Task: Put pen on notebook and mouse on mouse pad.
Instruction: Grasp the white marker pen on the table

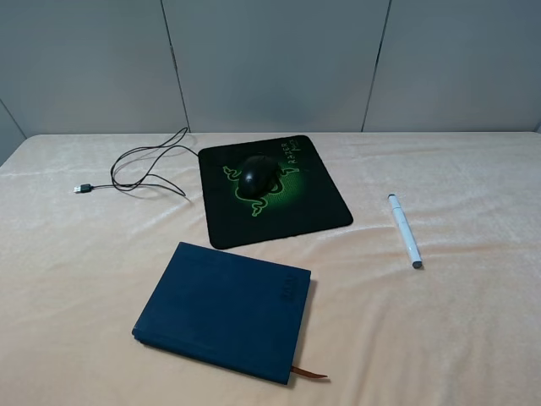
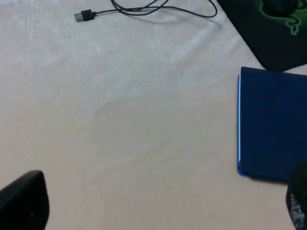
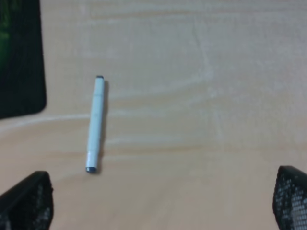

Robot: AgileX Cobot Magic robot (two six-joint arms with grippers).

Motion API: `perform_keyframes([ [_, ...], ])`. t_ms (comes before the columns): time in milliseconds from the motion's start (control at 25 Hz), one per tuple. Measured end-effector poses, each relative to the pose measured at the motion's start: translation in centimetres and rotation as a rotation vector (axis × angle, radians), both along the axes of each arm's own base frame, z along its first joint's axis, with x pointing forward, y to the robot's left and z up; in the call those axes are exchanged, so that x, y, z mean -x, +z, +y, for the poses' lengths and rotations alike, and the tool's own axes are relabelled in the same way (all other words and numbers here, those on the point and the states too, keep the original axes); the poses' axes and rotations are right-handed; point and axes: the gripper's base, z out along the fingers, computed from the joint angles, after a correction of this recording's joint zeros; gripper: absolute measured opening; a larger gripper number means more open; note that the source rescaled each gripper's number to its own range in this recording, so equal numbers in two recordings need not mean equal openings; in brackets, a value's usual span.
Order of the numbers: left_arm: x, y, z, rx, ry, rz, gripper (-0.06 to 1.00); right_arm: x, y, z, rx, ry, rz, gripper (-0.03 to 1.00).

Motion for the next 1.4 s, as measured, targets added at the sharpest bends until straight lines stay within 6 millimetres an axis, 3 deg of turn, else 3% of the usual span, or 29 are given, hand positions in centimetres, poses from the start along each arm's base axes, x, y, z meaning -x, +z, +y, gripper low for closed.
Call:
perform_keyframes([
  [200, 0.0, 0.0, 0.0, 0.000, 0.000, 0.000, 1.00, -5.5, -1.2, 0.8, 0.042, 0.086, 0.153, 1.00],
  [520, 0.0, 0.0, 0.0, 0.000, 0.000, 0.000, 1.00, -11.0, -4.1, 5.7, 0.072, 0.276, 0.300, 1.00],
  [840, 0.0, 0.0, 0.0, 0.000, 0.000, 0.000, 1.00, -15.3, -6.6, 9.4, 0.039, 0.283, 0.400, 1.00],
  [1080, 0.0, 0.0, 0.0, 0.000, 0.000, 0.000, 1.00, -18.5, -8.9, 10.4, 0.026, 0.229, 0.479, 1.00],
  [1400, 0.0, 0.0, 0.0, 0.000, 0.000, 0.000, 1.00, -20.1, -13.6, 10.9, 0.064, 0.220, 0.610, 1.00],
])
